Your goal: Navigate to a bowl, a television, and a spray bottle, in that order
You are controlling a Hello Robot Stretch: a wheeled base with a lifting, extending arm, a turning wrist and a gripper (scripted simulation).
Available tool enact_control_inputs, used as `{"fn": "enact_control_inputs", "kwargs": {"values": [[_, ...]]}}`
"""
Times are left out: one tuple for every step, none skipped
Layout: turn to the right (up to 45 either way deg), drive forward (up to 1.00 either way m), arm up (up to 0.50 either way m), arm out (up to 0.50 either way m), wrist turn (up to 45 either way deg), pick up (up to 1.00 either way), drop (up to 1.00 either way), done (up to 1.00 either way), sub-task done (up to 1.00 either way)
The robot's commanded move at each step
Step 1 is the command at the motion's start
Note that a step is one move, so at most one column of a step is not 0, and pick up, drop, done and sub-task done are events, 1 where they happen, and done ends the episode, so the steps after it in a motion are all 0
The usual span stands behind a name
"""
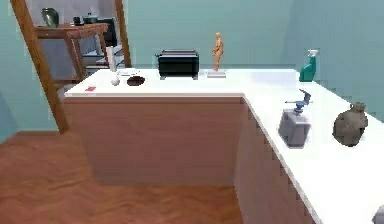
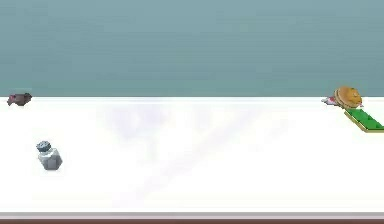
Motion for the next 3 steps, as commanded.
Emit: {"fn": "enact_control_inputs", "kwargs": {"values": [[-45.0, 0.0, 0.0, 0.0, 0.0, 0.0, 0.0, 0.0, 0.0], [-45.0, 0.0, 0.0, 0.0, 0.0, 0.0, 0.0, 0.0, 0.0], [0.0, 0.2, 0.0, 0.0, 0.0, 0.0, 0.0, 0.0, 0.0]]}}
